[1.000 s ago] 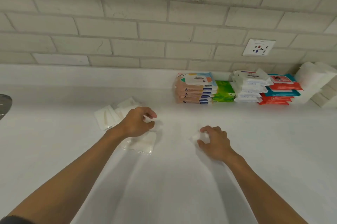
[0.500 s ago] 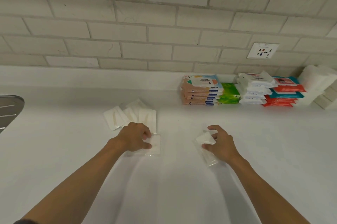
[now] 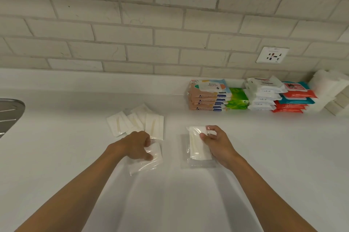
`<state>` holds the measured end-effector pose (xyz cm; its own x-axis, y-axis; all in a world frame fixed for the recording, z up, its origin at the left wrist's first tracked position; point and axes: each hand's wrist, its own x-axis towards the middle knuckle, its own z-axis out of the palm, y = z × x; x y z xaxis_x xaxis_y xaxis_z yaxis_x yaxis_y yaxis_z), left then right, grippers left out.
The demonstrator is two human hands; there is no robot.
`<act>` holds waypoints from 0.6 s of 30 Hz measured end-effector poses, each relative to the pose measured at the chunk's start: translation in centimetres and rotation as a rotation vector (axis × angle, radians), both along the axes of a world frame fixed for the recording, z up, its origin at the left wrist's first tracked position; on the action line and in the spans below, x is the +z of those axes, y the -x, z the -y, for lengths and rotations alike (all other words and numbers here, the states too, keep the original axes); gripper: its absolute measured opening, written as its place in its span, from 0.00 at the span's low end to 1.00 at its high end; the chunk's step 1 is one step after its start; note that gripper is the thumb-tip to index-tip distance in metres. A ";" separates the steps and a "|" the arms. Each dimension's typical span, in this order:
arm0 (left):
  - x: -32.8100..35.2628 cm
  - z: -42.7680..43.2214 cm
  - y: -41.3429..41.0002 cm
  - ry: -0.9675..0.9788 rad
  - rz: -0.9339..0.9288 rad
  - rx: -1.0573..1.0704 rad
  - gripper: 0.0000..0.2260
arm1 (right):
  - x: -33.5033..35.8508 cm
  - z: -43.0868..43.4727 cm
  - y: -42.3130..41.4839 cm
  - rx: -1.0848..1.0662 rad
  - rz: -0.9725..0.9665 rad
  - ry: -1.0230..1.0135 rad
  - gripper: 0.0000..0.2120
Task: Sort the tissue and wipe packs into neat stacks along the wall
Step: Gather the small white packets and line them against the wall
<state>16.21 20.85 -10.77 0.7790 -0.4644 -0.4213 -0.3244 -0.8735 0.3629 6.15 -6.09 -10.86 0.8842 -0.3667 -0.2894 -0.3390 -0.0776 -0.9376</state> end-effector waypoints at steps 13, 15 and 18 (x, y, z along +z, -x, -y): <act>4.5 -0.2 -2.4 0.772 -0.223 0.449 0.08 | 1.8 -1.9 -4.9 0.078 0.035 0.031 0.30; 4.6 0.3 -3.1 0.864 -0.219 0.533 0.09 | 2.2 -2.4 -6.1 0.093 0.073 0.101 0.29; 4.5 1.3 -4.3 0.936 -0.185 0.666 0.11 | 2.5 -3.0 -8.4 0.095 0.144 0.211 0.26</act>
